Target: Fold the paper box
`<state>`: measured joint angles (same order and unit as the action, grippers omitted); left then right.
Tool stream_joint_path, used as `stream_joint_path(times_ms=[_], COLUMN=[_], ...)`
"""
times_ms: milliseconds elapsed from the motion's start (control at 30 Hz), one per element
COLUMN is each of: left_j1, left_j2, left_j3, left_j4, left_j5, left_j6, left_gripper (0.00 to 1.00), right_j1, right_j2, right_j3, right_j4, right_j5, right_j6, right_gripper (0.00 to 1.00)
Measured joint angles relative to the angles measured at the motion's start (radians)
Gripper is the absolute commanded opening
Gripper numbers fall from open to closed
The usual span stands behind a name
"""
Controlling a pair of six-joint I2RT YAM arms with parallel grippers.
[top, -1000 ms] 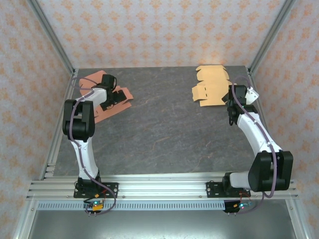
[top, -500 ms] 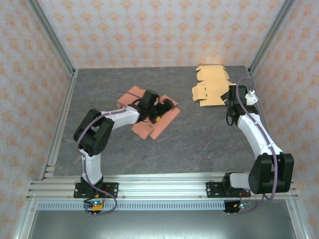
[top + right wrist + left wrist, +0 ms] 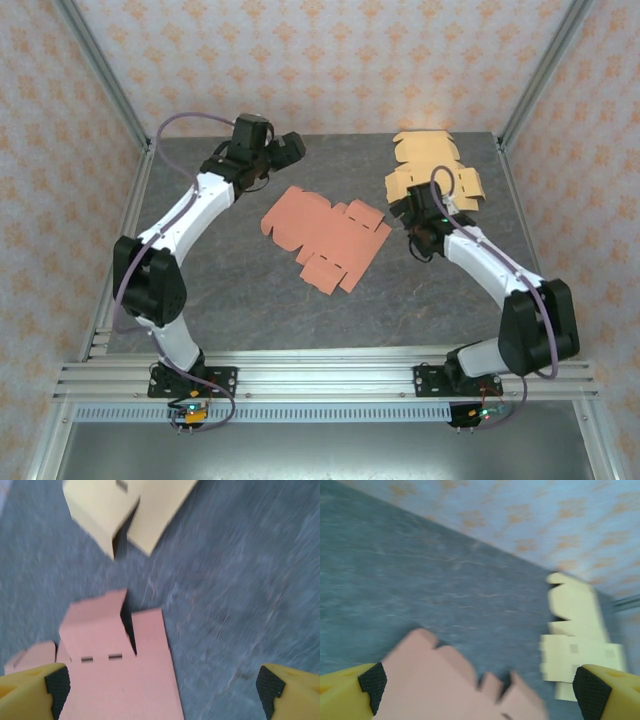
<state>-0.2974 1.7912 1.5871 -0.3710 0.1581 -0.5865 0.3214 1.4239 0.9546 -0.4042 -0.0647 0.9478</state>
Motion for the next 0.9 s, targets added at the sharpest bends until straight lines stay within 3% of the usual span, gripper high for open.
stream_joint_path(times_ms=[167,333,633,767,900], left_j1=[0.019,0.018,0.018,0.016,0.015], left_j2=[0.195,0.259,0.104,-0.016,-0.12], left_j3=[-0.045,-0.156,-0.401,-0.562,-0.646], left_j4=[-0.026,-0.037,0.111,0.188,0.171], left_j5=[0.015,0.076,0.194,0.286,0.317], left_j6=[0.085,0.111,0.016,-0.087,-0.105], left_gripper=[1.0,1.0,1.0,1.0,1.0], right_j1=[0.015,0.014,0.017,0.025,0.057], right_j2=[0.051,0.116,0.282,0.353,0.447], right_j3=[-0.048,-0.048,-0.01,0.067,0.176], right_j4=[0.064,0.132,0.252,0.275,0.297], right_j5=[-0.13,-0.212,-0.307,-0.316,-0.322], right_j6=[-0.01,-0.06,-0.101,-0.123,-0.142], right_gripper=[0.96,0.94,0.93,0.93,0.94])
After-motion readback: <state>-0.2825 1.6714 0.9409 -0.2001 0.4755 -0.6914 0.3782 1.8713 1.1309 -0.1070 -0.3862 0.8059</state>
